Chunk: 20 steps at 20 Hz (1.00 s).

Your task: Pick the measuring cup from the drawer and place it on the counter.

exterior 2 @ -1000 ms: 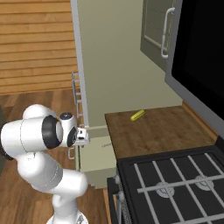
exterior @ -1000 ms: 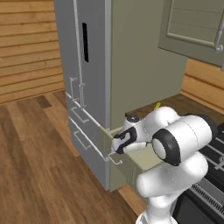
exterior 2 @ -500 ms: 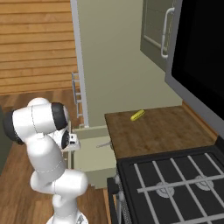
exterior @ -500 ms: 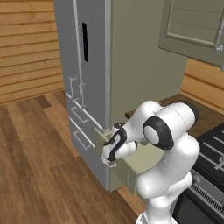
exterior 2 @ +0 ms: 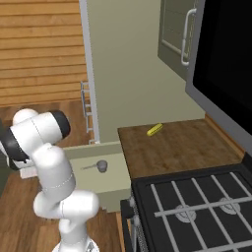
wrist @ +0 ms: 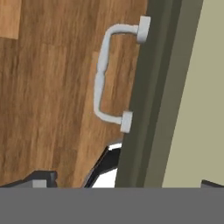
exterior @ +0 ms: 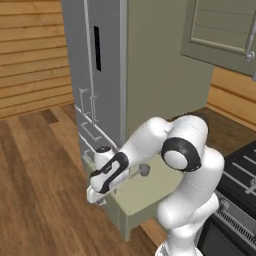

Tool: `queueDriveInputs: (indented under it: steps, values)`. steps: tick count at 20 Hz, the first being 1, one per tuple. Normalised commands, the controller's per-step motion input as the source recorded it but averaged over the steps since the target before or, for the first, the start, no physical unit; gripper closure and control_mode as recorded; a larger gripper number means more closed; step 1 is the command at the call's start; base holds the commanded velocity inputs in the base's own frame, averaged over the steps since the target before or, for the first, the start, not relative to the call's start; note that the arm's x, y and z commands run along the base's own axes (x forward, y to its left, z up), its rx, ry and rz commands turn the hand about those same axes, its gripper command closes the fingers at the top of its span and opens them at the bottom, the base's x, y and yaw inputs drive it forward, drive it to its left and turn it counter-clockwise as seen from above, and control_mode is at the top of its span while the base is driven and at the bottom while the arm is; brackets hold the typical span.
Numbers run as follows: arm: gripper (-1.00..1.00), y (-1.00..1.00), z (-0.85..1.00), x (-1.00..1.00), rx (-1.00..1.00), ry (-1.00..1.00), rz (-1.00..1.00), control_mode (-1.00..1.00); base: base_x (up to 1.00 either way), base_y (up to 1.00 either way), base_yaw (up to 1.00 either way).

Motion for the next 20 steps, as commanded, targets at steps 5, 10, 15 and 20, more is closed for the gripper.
queueDriveInputs:
  steps: [5, 10, 15, 20]
  values:
    - [-1.0, 0.22, 0.79, -0.41, 0.03, -0.16, -0.01, -1.0, 0.0, 0.0, 0.0]
    - [-1.0, -0.82, 0.51, -0.06, -0.04, -0.1, -0.2, -1.0, 0.0, 0.0, 0.0]
    - [-1.0, -0.97, 0.19, 0.35, 0.0, 0.13, -0.43, -1.0, 0.0, 0.0, 0.0]
    - [-1.0, -0.21, 0.04, 0.69, -0.06, 0.04, -0.63, -1.0, 0.0, 0.0, 0.0]
